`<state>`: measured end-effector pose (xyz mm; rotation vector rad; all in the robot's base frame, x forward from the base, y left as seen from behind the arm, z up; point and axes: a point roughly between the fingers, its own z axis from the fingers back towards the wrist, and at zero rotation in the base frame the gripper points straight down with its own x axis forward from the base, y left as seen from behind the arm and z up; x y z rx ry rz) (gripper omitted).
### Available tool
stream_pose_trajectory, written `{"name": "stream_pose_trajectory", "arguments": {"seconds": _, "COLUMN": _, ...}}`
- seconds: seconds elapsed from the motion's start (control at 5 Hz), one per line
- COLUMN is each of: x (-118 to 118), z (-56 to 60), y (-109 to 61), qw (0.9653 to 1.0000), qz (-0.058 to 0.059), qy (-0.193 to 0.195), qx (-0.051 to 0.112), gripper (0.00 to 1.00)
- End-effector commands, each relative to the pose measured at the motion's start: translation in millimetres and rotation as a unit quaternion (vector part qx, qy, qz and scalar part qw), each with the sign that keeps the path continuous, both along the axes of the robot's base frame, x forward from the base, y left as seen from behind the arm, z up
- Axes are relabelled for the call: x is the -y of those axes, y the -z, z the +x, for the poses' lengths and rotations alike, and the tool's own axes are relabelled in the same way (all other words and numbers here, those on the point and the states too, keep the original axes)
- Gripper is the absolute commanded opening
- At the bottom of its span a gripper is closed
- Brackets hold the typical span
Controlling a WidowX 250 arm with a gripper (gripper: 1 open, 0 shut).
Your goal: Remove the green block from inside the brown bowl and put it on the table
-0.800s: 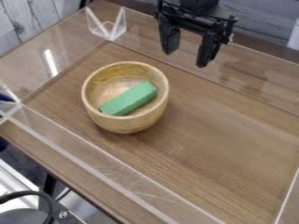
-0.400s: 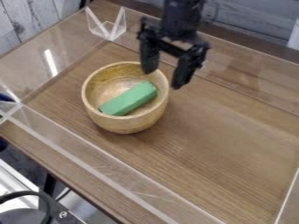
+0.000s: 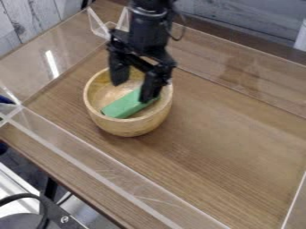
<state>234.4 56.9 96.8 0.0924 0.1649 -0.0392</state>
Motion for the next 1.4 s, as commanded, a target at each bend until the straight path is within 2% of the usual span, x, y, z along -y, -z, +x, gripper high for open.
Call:
{"name": "stream_pose_trajectory", "arguments": {"seconds": 0.0, "x": -17, "z": 11.1, "y": -9.2, "qw": 0.9998, "qz": 0.013, "qy": 0.003, "qx": 0.015, "gripper": 0.0}}
{"name": "stream_pose_trajectory", "arguments": {"seconds": 0.2, "x": -24, "z": 18.0, "y": -5.1, "qw": 0.9998, "qz": 0.018, "qy": 0.004, "qx": 0.002, "gripper": 1.0}}
{"name": "stream_pose_trajectory", "arguments": {"seconds": 0.4, "x": -28, "z": 19.4, "y": 1.7, "qw": 0.9997, "qz": 0.015, "qy": 0.016, "qx": -0.013, "gripper": 0.0}}
{"name": "stream_pose_trajectory", "arguments": {"seconds": 0.6, "x": -32, "z": 20.1, "y": 6.9, "qw": 0.9991, "qz": 0.012, "qy": 0.03, "qx": -0.026, "gripper": 1.0}}
{"name": "stream_pose_trajectory", "arguments": {"seconds": 0.8, "x": -35, "z": 21.0, "y": 9.9, "qw": 0.9991, "qz": -0.01, "qy": 0.038, "qx": -0.019, "gripper": 0.0}}
{"name": "stream_pose_trajectory", "arguments": {"seconds": 1.0, "x": -37, "z": 21.4, "y": 11.5, "qw": 0.9981, "qz": -0.036, "qy": 0.049, "qx": -0.008, "gripper": 1.0}}
{"name": "stream_pose_trajectory", "arguments": {"seconds": 1.2, "x": -38, "z": 22.4, "y": 13.5, "qw": 0.9985, "qz": -0.031, "qy": 0.043, "qx": 0.015, "gripper": 0.0}}
